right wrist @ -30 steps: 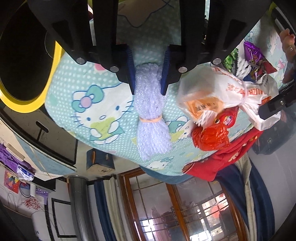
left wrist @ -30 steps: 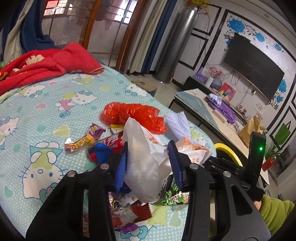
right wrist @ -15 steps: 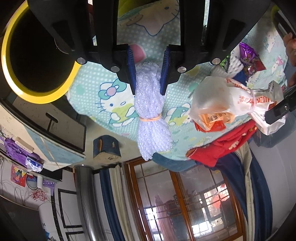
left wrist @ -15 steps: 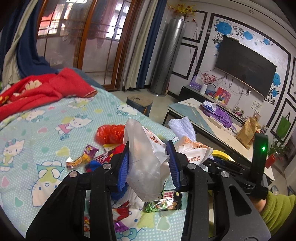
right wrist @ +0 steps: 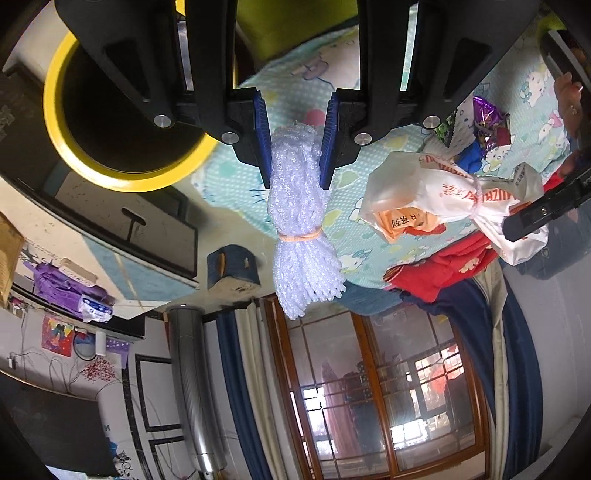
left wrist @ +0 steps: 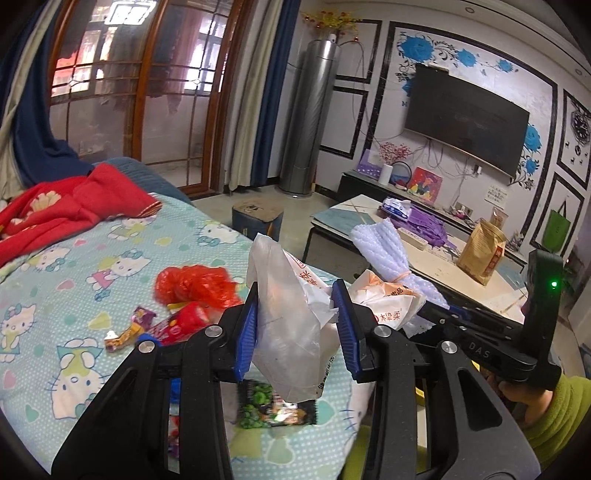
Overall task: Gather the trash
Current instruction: 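Carry the white bag and lavender mesh bundle over the yellow bin with both grippers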
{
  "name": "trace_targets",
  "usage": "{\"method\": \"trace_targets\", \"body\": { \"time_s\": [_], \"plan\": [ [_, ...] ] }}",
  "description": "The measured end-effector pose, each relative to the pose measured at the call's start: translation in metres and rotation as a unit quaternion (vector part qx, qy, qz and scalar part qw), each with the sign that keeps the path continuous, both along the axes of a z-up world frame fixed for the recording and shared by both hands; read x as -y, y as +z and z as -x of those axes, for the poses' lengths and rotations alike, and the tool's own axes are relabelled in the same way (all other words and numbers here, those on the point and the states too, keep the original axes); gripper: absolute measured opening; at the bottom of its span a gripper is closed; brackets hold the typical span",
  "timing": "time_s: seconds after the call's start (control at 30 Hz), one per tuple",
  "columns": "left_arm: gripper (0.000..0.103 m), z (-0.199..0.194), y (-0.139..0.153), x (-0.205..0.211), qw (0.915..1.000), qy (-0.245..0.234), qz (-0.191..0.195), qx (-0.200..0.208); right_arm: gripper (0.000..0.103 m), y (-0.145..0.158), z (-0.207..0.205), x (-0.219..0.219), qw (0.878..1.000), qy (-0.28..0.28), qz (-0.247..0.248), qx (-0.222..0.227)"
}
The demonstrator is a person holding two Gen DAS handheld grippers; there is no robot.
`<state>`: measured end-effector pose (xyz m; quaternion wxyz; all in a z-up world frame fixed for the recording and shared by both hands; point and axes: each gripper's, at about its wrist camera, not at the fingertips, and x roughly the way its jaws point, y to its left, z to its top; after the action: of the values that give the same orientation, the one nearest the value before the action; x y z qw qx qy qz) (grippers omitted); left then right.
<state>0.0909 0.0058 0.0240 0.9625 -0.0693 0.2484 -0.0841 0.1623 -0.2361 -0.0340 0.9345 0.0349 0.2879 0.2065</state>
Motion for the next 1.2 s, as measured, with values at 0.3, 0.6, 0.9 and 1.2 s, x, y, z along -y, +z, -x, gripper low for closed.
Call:
{"method": "trace_targets", "body": {
  "time_s": [0.3, 0.6, 0.9, 1.2],
  "plan": [
    [0.031, -0.006, -0.001, 0.037, 0.9994, -0.028, -0.017, 0.004, 0.023, 0.001, 0.026, 0.045, 0.999, -0.048, -0.007, 0.004],
    [0.031, -0.024, -0.01, 0.082, 0.9967, -0.07, -0.041, -0.001, 0.024, -0.002, 0.042, 0.083, 0.995, -0.103, -0.011, 0.001],
    [0.031, -0.038, -0.018, 0.121, 0.9923, -0.106, -0.065, -0.001, 0.024, -0.007, 0.048, 0.111, 0.99, -0.14, -0.014, -0.006],
    [0.031, -0.057, -0.038, 0.163, 0.9867, -0.136, -0.087, -0.019, 0.024, -0.02, 0.041, 0.139, 0.982, -0.186, -0.03, -0.025]
  ]
}}
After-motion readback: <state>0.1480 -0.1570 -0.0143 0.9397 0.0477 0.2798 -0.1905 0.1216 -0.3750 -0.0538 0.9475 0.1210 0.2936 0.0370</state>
